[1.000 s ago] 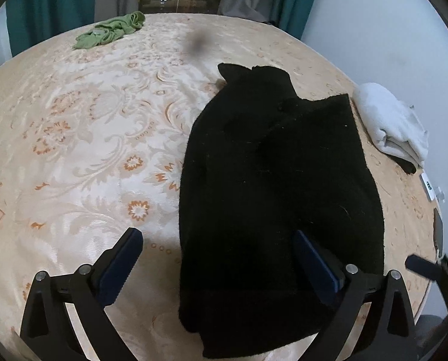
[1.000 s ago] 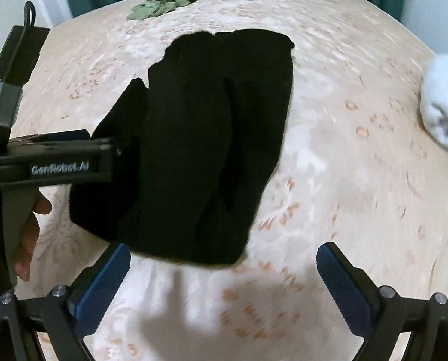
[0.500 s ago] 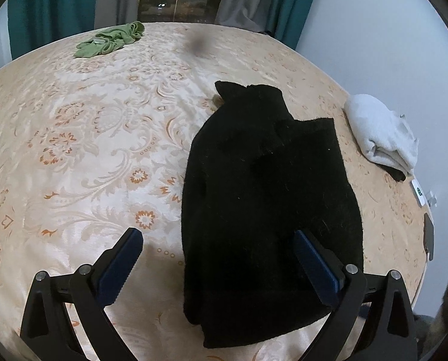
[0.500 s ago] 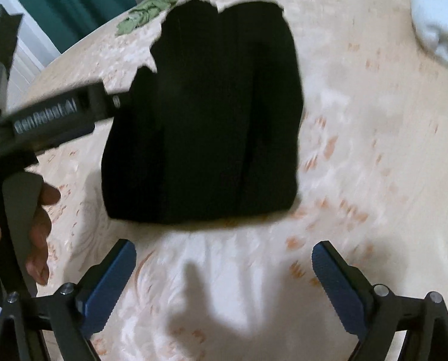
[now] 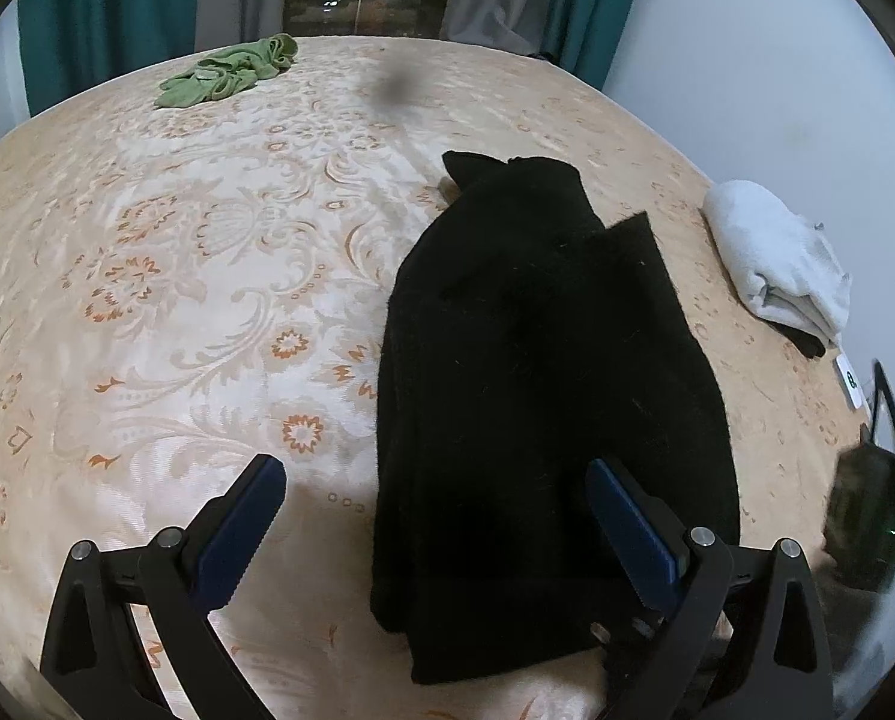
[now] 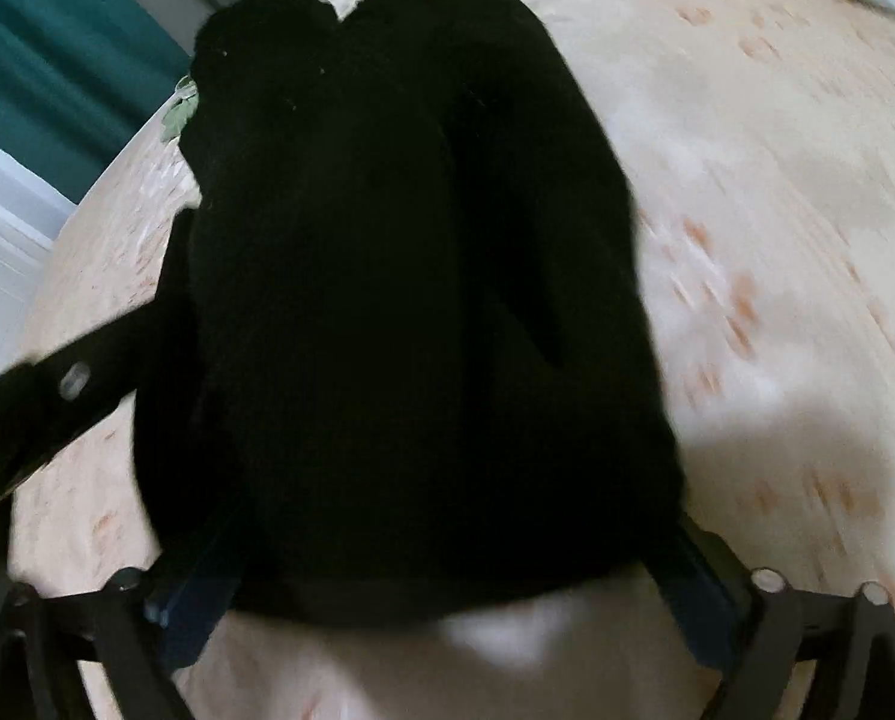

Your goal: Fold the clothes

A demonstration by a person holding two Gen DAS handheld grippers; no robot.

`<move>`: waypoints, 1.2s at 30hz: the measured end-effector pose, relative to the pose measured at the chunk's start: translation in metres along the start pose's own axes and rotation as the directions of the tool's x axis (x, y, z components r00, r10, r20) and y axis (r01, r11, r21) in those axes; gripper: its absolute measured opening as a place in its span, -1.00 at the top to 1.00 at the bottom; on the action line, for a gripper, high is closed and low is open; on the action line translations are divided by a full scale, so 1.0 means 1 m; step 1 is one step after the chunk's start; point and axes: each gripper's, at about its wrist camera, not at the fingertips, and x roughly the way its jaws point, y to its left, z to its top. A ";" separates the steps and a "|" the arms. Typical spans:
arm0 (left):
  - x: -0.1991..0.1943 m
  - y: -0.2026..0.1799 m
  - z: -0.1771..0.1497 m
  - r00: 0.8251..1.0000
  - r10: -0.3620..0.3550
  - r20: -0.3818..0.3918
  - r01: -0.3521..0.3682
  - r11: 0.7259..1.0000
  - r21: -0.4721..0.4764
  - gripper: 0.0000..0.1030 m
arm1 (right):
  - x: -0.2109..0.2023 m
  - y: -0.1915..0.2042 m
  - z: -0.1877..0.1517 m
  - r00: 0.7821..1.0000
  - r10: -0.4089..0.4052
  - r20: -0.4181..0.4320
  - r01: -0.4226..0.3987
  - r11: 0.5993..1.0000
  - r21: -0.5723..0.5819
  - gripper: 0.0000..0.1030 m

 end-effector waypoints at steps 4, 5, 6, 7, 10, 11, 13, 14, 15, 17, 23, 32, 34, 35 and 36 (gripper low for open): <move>-0.006 0.003 0.002 1.000 0.004 0.010 -0.004 1.000 -0.008 -0.98 | 0.011 0.007 0.009 0.999 0.033 0.009 -0.032 0.997 -0.073 -0.79; -0.007 0.004 0.003 1.000 0.002 0.013 -0.002 1.000 -0.011 -0.98 | 0.008 0.005 0.010 0.999 0.052 -0.011 -0.053 0.995 -0.083 -0.69; -0.009 0.005 0.003 1.000 -0.001 0.016 0.001 1.000 -0.014 -0.98 | 0.005 0.002 0.010 0.997 0.072 -0.035 -0.075 0.992 -0.099 -0.49; -0.010 0.005 0.003 1.000 -0.003 0.018 0.004 1.000 -0.017 -0.98 | 0.001 -0.001 0.010 0.995 0.087 -0.057 -0.093 0.989 -0.115 -0.34; -0.013 0.005 0.003 1.000 -0.010 0.021 0.010 1.000 -0.020 -0.98 | -0.016 -0.013 0.009 0.989 0.075 -0.130 -0.098 0.978 -0.185 -0.26; -0.014 0.003 0.002 1.000 -0.012 0.020 0.012 1.000 -0.018 -0.98 | -0.024 -0.019 0.008 0.987 0.059 -0.153 -0.091 0.973 -0.213 -0.26; -0.013 0.000 0.000 1.000 -0.017 0.015 0.017 1.000 -0.014 -0.98 | -0.039 -0.029 0.006 0.982 0.028 -0.188 -0.076 0.964 -0.254 -0.26; -0.012 -0.003 -0.002 1.000 -0.022 0.009 0.023 1.000 -0.010 -0.98 | -0.048 -0.036 0.004 0.979 0.009 -0.206 -0.067 0.959 -0.277 -0.26; -0.010 -0.006 -0.004 1.000 -0.029 0.001 0.029 1.000 -0.006 -0.98 | -0.056 -0.042 0.003 0.975 -0.011 -0.223 -0.058 0.952 -0.299 -0.26; -0.007 -0.011 -0.008 0.999 -0.039 -0.016 0.039 0.999 0.003 -0.98 | -0.072 -0.059 0.000 0.962 -0.046 -0.268 -0.050 0.939 -0.341 -0.26; 0.004 -0.027 -0.028 0.996 -0.052 -0.071 0.055 0.997 0.050 -0.98 | -0.104 -0.117 -0.001 0.889 -0.099 -0.447 -0.099 0.912 -0.398 -0.31; 0.012 -0.018 -0.040 0.987 -0.129 -0.097 0.128 0.992 -0.011 -0.98 | -0.134 -0.130 -0.007 0.889 -0.207 -0.408 0.018 0.907 -0.422 -0.60; 0.015 -0.014 -0.037 0.981 -0.175 -0.087 0.171 0.984 -0.054 -0.98 | -0.146 -0.112 -0.007 0.916 -0.209 -0.344 0.036 0.893 -0.449 -0.60; 0.016 -0.013 -0.036 0.977 -0.197 -0.081 0.191 0.979 -0.076 -0.98 | -0.153 -0.102 -0.007 0.931 -0.198 -0.307 0.038 0.889 -0.456 -0.60; 0.018 -0.012 -0.035 0.973 -0.216 -0.075 0.209 0.973 -0.096 -0.98 | -0.160 -0.092 -0.006 0.945 -0.186 -0.270 0.042 0.886 -0.463 -0.61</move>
